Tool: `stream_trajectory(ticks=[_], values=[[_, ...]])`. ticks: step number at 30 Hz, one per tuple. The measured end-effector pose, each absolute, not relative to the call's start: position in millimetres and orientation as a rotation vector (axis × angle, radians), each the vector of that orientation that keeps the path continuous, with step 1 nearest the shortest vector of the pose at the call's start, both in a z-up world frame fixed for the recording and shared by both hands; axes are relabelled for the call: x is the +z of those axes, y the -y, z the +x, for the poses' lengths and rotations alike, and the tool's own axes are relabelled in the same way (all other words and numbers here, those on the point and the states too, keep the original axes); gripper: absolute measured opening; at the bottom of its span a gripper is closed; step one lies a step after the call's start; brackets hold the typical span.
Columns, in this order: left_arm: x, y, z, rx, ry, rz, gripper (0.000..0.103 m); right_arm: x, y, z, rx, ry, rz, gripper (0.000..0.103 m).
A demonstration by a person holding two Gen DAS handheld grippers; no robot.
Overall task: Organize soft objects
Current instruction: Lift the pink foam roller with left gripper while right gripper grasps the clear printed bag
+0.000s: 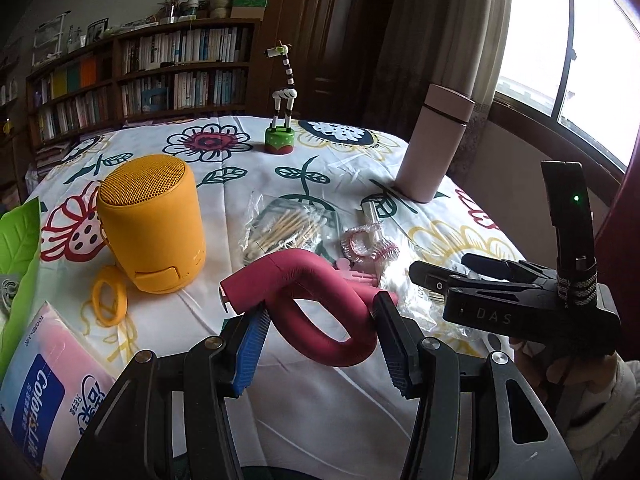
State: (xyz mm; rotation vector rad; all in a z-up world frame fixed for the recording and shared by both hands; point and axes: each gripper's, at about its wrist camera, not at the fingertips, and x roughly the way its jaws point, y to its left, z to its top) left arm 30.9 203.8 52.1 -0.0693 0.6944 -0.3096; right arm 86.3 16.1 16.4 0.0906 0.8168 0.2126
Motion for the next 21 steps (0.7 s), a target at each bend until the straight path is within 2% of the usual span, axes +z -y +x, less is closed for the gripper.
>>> stream_trajectory(ticks=[16,19,21], values=[[62,-215,28,-0.284,-0.661,-0.093,0.054,12,-56,57,0.288,-0.846,-0.093,0.086],[62,-217,29,-0.280,-0.661,-0.101,0.054,12,-62,55,0.253,-0.842,-0.134,0.075],[62,-218,29,-0.278,-0.659,-0.105,0.054,14,-62,53,0.240,-0.836,-0.130,0.059]])
